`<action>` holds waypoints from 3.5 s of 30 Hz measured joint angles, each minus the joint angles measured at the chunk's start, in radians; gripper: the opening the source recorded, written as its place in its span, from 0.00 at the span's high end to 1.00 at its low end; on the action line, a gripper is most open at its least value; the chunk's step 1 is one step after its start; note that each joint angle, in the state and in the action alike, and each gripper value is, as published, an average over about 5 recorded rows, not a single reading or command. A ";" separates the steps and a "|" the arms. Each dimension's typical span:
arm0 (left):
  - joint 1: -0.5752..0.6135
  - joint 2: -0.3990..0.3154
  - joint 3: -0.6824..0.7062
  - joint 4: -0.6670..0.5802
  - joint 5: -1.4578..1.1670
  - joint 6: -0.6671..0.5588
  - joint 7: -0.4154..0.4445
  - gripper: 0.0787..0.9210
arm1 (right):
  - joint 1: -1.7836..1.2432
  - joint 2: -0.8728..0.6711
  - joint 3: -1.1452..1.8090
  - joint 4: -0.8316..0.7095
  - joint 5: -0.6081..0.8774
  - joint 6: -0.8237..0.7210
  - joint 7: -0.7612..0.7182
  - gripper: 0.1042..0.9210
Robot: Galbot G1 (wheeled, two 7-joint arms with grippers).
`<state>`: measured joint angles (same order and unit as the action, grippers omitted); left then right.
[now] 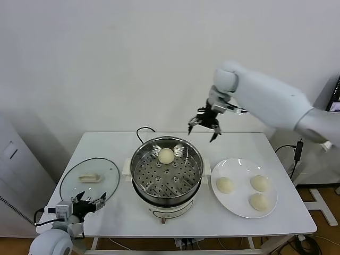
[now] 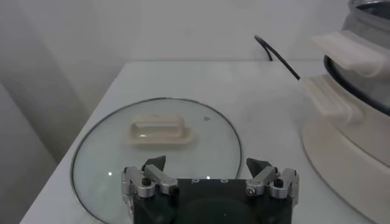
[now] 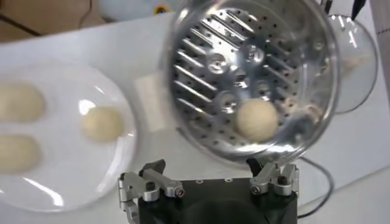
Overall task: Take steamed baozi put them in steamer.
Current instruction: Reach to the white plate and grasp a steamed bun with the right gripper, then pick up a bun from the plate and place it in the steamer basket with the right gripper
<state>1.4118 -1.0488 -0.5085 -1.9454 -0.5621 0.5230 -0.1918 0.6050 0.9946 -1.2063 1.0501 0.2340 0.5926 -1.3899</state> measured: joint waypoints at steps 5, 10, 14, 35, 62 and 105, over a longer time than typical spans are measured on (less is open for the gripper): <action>0.005 -0.008 -0.002 -0.002 0.002 0.000 0.000 0.12 | 0.008 -0.066 -0.064 0.042 0.066 -0.239 0.022 0.12; 0.012 -0.016 -0.008 -0.007 0.004 0.001 -0.001 0.12 | -0.007 -0.116 -0.096 0.068 0.091 -0.407 0.047 0.12; 0.012 -0.022 -0.008 -0.011 0.009 0.004 -0.003 0.12 | -0.033 -0.147 -0.103 0.078 0.095 -0.504 0.073 0.12; 0.006 -0.046 -0.002 -0.012 0.029 0.012 -0.006 0.12 | -0.293 -0.169 0.005 0.043 -0.013 -0.673 0.200 0.12; 0.004 -0.043 -0.003 -0.004 0.036 0.011 -0.005 0.12 | -0.485 -0.137 0.163 -0.022 -0.132 -0.682 0.258 0.47; -0.001 -0.042 0.007 -0.025 0.035 0.019 -0.011 0.12 | 0.254 -0.073 -0.257 0.251 0.463 -0.903 0.212 0.56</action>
<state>1.4107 -1.0912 -0.5013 -1.9704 -0.5267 0.5422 -0.2026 0.8595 0.9220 -1.4629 1.3012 0.6971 -0.3105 -1.1777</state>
